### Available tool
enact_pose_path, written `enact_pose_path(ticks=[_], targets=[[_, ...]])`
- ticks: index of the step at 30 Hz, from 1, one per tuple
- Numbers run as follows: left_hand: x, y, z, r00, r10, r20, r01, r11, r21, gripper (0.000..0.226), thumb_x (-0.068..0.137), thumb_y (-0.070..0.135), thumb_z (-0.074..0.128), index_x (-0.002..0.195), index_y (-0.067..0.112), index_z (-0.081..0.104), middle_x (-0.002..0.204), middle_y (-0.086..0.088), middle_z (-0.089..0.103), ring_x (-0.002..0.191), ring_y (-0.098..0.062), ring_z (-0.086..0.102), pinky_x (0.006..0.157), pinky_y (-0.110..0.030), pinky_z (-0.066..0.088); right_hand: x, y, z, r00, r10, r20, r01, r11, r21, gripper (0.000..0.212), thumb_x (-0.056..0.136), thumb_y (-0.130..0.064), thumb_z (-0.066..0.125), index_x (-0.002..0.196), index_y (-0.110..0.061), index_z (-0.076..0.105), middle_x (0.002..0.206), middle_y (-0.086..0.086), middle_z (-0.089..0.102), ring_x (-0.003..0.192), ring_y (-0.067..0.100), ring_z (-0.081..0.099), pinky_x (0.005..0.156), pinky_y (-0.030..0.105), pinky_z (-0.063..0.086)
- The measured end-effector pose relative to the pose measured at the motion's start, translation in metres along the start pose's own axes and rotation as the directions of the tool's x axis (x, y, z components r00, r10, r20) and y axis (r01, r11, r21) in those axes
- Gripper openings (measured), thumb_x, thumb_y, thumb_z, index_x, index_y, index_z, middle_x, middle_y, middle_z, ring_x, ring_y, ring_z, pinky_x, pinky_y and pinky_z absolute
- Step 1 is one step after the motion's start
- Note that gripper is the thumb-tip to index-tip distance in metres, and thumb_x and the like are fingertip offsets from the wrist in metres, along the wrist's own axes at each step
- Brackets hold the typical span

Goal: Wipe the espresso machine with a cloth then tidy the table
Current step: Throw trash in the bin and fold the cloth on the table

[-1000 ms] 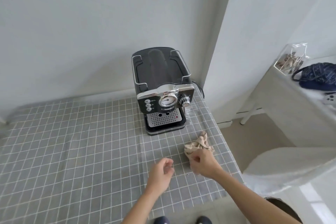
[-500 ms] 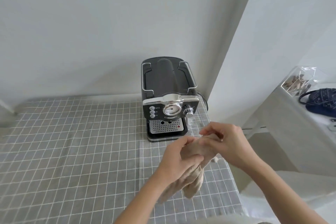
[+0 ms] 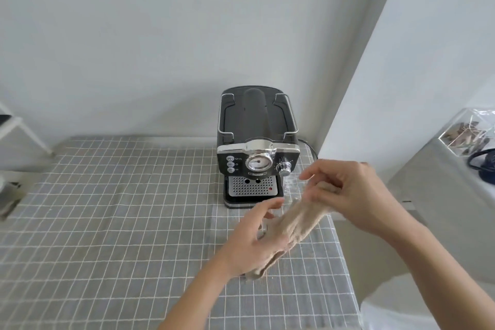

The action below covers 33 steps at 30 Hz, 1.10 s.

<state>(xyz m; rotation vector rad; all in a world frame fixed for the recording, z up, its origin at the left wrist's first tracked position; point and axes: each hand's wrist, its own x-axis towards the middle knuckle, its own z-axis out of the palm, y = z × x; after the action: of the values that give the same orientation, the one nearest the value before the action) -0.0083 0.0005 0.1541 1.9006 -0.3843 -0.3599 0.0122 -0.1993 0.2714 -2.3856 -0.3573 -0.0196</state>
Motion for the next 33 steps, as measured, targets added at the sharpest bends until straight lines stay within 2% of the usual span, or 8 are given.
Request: enact_pose_path(ticks=[6, 11, 15, 19, 22, 26, 29, 33], targets=[[0.02, 0.03, 0.003, 0.986, 0.004, 0.167, 0.033, 0.976, -0.217, 0.032, 0.09, 0.006, 0.05, 0.108, 0.03, 0.061, 0.097, -0.005, 0.061, 0.095, -0.024, 0.057, 0.101, -0.05, 0.044, 0.005, 0.003, 0.007, 0.962, -0.137, 0.234, 0.107, 0.985, 0.136, 0.034, 0.083, -0.004, 0.072, 0.1, -0.033, 0.069, 0.087, -0.015, 0.072, 0.062, 0.031, 0.063, 0.065, 0.042, 0.056], [0.022, 0.009, -0.002, 0.983, 0.049, 0.175, -0.035, 0.996, -0.083, 0.01, 0.079, 0.019, 0.073, 0.082, 0.023, 0.064, 0.081, 0.012, 0.051, 0.086, -0.009, 0.051, 0.089, -0.034, 0.04, 0.004, 0.017, -0.01, 0.937, -0.116, 0.33, 0.024, 0.962, 0.271, 0.045, 0.078, -0.009, 0.081, 0.109, -0.039, 0.067, 0.1, -0.008, 0.069, 0.064, 0.039, 0.054, 0.071, 0.056, 0.055], [0.019, -0.015, -0.013, 0.983, 0.026, 0.183, -0.052, 0.988, 0.143, 0.022, 0.072, 0.037, 0.078, 0.086, 0.022, 0.07, 0.098, 0.02, 0.056, 0.106, -0.008, 0.051, 0.101, -0.039, 0.038, -0.001, 0.024, -0.027, 0.932, -0.043, 0.361, -0.086, 0.938, 0.334, 0.051, 0.071, -0.011, 0.086, 0.111, -0.037, 0.068, 0.1, -0.003, 0.069, 0.063, 0.02, 0.053, 0.067, 0.04, 0.055], [0.007, -0.011, -0.025, 0.969, 0.011, 0.246, 0.03, 0.986, -0.165, 0.038, 0.077, 0.028, 0.077, 0.082, -0.005, 0.06, 0.075, -0.018, 0.058, 0.068, -0.033, 0.055, 0.066, -0.04, 0.047, 0.001, 0.033, -0.039, 0.914, 0.107, 0.391, -0.152, 0.985, 0.086, 0.052, 0.069, -0.013, 0.088, 0.111, -0.036, 0.069, 0.095, -0.003, 0.073, 0.059, 0.007, 0.056, 0.051, 0.011, 0.044], [0.004, -0.003, -0.03, 0.974, 0.013, 0.228, 0.048, 0.964, -0.26, 0.028, 0.087, 0.026, 0.064, 0.083, 0.0, 0.055, 0.069, -0.012, 0.046, 0.063, -0.027, 0.042, 0.059, -0.031, 0.036, 0.007, 0.038, -0.037, 0.892, 0.214, 0.397, -0.128, 0.964, -0.232, 0.033, 0.073, -0.02, 0.085, 0.101, -0.031, 0.072, 0.085, -0.008, 0.073, 0.061, -0.001, 0.059, 0.05, 0.006, 0.042], [0.008, -0.01, -0.041, 0.988, -0.023, 0.151, -0.003, 0.985, 0.171, 0.014, 0.094, 0.036, 0.05, 0.107, 0.032, 0.054, 0.083, -0.007, 0.062, 0.074, -0.03, 0.057, 0.074, -0.044, 0.048, 0.012, 0.042, -0.033, 0.915, 0.209, 0.345, -0.087, 0.938, -0.336, 0.014, 0.078, -0.022, 0.078, 0.071, -0.029, 0.067, 0.066, -0.008, 0.067, 0.063, -0.002, 0.057, 0.058, 0.013, 0.043], [0.011, -0.02, -0.049, 0.999, -0.014, 0.039, -0.018, 0.707, 0.707, 0.034, 0.09, 0.035, 0.057, 0.122, 0.04, 0.051, 0.09, 0.018, 0.061, 0.084, -0.007, 0.052, 0.098, -0.036, 0.036, 0.018, 0.049, -0.02, 0.937, 0.171, 0.303, -0.053, 0.931, -0.362, 0.013, 0.08, -0.022, 0.075, 0.074, -0.022, 0.064, 0.07, -0.003, 0.066, 0.071, 0.014, 0.057, 0.063, 0.018, 0.041], [0.019, -0.027, -0.077, 0.992, -0.072, -0.101, 0.124, 0.592, 0.796, 0.036, 0.077, 0.057, 0.063, 0.099, 0.029, 0.068, 0.076, 0.014, 0.06, 0.081, -0.009, 0.049, 0.096, -0.035, 0.033, 0.034, 0.071, -0.009, 0.984, 0.157, 0.084, -0.119, 0.931, -0.345, 0.02, 0.083, -0.011, 0.072, 0.073, -0.02, 0.057, 0.066, -0.004, 0.059, 0.071, 0.024, 0.051, 0.064, 0.028, 0.031]])
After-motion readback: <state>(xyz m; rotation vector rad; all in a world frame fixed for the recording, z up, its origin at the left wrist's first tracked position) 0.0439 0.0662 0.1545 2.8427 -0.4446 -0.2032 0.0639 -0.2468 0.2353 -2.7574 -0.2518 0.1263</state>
